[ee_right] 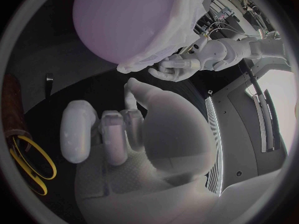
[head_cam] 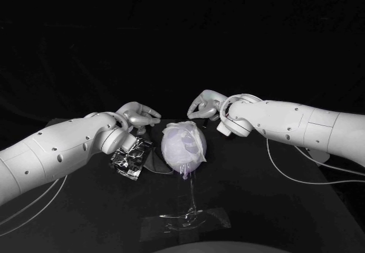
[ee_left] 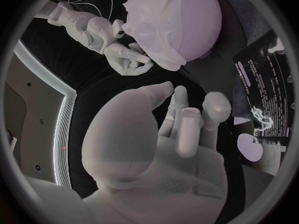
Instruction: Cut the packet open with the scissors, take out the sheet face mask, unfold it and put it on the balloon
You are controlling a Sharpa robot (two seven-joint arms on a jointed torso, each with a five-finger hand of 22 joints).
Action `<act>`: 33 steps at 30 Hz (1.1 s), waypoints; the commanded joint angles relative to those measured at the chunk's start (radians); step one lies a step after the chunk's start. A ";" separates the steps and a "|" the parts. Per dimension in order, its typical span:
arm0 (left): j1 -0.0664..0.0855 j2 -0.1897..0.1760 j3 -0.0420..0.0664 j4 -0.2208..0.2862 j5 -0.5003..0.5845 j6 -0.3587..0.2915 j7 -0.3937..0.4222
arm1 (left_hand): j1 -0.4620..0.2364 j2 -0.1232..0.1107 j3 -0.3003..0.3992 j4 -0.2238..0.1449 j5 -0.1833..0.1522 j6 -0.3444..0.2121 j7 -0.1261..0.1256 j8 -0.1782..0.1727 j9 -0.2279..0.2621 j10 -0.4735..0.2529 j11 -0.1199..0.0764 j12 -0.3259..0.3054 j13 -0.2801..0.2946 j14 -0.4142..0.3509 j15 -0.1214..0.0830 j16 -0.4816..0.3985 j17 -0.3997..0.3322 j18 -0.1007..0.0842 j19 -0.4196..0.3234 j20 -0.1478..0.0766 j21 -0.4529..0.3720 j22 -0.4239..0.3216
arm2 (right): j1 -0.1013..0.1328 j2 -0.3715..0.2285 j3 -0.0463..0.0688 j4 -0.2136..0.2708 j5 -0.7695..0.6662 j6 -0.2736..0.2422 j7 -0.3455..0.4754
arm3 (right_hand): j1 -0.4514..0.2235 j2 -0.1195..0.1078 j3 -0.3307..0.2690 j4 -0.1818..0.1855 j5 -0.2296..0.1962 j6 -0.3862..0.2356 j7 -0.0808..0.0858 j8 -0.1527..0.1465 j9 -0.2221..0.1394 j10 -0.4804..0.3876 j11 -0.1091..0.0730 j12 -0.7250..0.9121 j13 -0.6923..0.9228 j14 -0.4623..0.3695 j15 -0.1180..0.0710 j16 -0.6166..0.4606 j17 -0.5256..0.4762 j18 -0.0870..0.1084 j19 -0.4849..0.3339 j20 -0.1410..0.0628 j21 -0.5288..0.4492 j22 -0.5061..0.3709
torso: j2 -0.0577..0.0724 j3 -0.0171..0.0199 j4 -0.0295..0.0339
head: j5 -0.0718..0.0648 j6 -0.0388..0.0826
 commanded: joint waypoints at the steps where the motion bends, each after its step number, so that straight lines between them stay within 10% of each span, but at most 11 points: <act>1: 0.002 -0.001 0.001 0.006 0.014 0.004 0.018 | 0.001 0.005 0.002 -0.001 0.002 0.007 0.003 -0.001 -0.001 0.008 -0.001 -0.001 -0.001 0.011 0.008 0.004 0.040 -0.001 -0.003 0.002 -0.001 0.001 | 0.000 -0.003 0.000 0.002 0.000 0.012 -0.011 | -0.007 0.007 0.006 0.000 0.005 0.002 0.000 0.006 0.019 0.061 -0.008 -0.003 0.209 0.106 -0.007 0.004 0.263 -0.003 0.015 -0.006 -0.002 0.198 | 0.000 0.0006 0.0006 | -0.001 -0.001; 10: 0.002 -0.015 0.001 0.013 0.025 0.002 0.036 | 0.000 0.006 0.002 0.000 0.002 0.007 0.004 -0.002 -0.002 0.007 -0.001 -0.001 -0.001 0.011 0.008 0.004 0.041 -0.001 -0.003 0.002 -0.001 0.001 | 0.000 -0.034 0.000 0.034 0.045 0.127 0.027 | -0.123 -0.068 -0.072 0.078 0.009 -0.153 0.074 -0.105 -0.029 0.045 0.056 -0.026 0.196 0.106 0.047 0.004 0.263 -0.003 0.007 0.028 -0.024 0.193 | 0.000 0.0010 -0.0008 | 0.002 -0.006; 33: 0.002 -0.036 0.001 0.036 0.039 -0.002 0.052 | -0.001 0.009 0.003 0.000 0.002 0.008 0.004 -0.003 -0.003 0.008 -0.001 -0.001 -0.002 0.012 0.008 0.005 0.043 -0.001 -0.001 0.002 0.001 0.003 | -0.001 -0.029 0.000 0.032 0.055 0.202 0.056 | -0.111 -0.063 -0.089 0.095 0.009 -0.152 0.077 -0.133 -0.044 0.049 0.061 -0.015 0.203 0.106 0.054 0.004 0.263 -0.002 0.009 0.042 -0.016 0.195 | 0.002 -0.0006 0.0014 | 0.002 -0.008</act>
